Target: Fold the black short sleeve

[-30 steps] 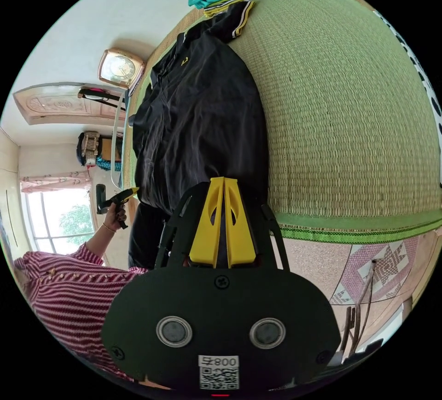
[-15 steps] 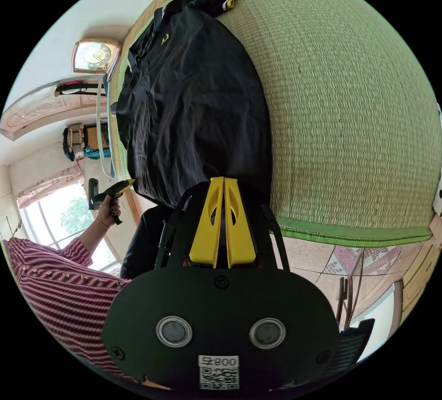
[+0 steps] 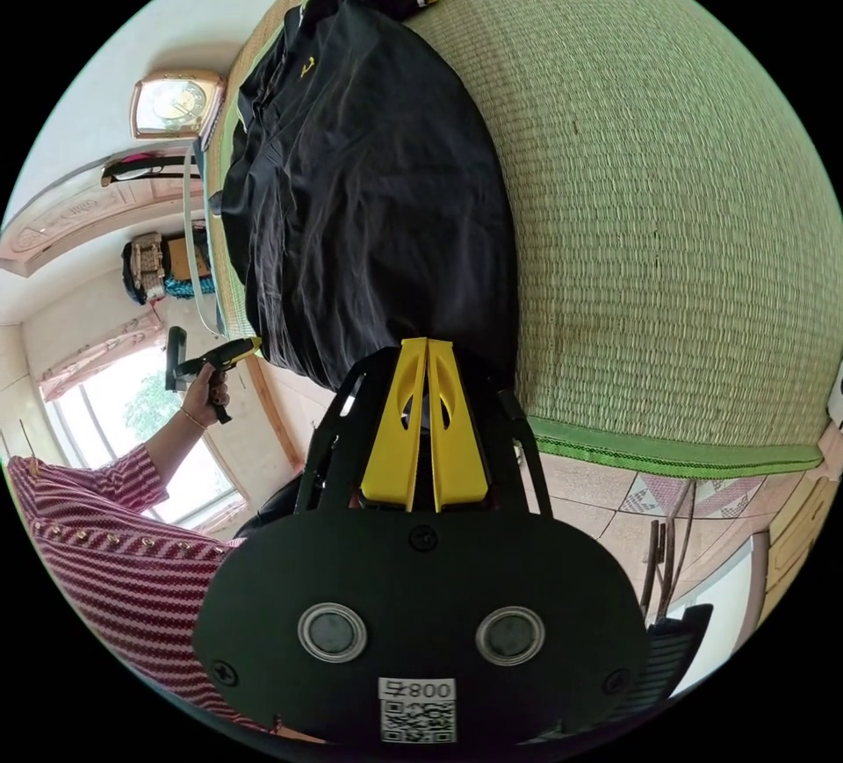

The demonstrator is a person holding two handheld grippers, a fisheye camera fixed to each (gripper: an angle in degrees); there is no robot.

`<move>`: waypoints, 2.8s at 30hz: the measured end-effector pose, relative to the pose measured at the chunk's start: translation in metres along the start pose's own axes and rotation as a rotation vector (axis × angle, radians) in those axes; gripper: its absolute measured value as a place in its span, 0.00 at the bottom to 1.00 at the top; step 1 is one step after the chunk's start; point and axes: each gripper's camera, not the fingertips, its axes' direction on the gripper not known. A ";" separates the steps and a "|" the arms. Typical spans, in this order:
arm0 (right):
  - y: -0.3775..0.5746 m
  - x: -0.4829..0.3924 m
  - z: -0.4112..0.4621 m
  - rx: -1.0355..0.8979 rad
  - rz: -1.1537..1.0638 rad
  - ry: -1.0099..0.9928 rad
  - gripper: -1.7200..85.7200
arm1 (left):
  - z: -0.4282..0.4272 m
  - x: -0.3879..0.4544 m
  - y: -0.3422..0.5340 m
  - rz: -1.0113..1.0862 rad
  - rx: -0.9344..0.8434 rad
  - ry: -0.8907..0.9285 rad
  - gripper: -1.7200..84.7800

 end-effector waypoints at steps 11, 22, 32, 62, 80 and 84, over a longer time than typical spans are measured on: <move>0.005 -0.005 0.002 -0.040 0.015 0.022 0.02 | -0.011 -0.007 0.008 -0.013 -0.030 0.001 0.03; 0.023 -0.012 0.016 -0.031 0.030 0.071 0.02 | -0.026 -0.028 0.025 0.072 -0.040 0.063 0.03; 0.053 -0.017 0.038 0.040 0.028 0.115 0.02 | -0.049 -0.061 0.061 0.185 0.065 0.175 0.02; 0.079 -0.047 0.011 0.487 -0.050 0.101 0.07 | -0.154 -0.024 -0.002 0.385 0.496 0.257 0.11; -0.022 -0.012 0.065 0.537 0.027 0.216 0.03 | -0.125 0.016 -0.097 0.333 0.478 0.027 0.03; 0.010 -0.002 0.065 0.603 0.073 0.155 0.02 | -0.132 0.016 -0.093 0.321 0.509 0.014 0.02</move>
